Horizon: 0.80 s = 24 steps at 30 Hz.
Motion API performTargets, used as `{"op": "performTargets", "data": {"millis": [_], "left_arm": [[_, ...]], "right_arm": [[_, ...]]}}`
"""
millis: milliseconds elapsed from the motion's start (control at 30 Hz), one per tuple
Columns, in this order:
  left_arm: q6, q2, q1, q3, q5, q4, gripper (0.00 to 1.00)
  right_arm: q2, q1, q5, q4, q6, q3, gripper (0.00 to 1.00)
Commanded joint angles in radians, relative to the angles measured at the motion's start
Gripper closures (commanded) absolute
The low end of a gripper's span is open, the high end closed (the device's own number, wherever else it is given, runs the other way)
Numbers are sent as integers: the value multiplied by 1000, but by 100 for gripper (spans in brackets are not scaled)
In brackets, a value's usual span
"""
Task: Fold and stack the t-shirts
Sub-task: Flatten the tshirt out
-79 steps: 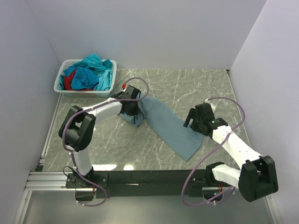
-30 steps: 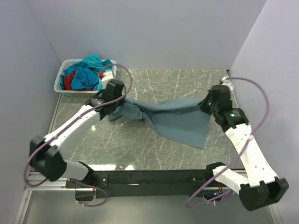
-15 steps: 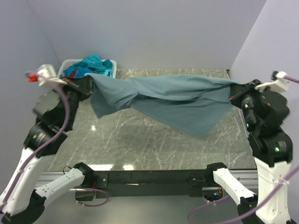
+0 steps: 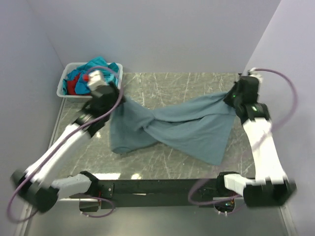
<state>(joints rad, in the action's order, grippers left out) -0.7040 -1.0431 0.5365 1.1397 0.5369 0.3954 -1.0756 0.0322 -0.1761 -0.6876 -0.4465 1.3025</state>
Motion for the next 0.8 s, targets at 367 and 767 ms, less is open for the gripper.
{"op": "performTargets", "data": {"millis": [367,767], "left_arm": [[-52,-281,-118,-75,-297,30,1],[-45,-440,-162,-195,-440,-148,37]], "right_arm": [[-215,-94,130,149,-27,-238,9],[5,-94,240,165,-66,-554,8]]}}
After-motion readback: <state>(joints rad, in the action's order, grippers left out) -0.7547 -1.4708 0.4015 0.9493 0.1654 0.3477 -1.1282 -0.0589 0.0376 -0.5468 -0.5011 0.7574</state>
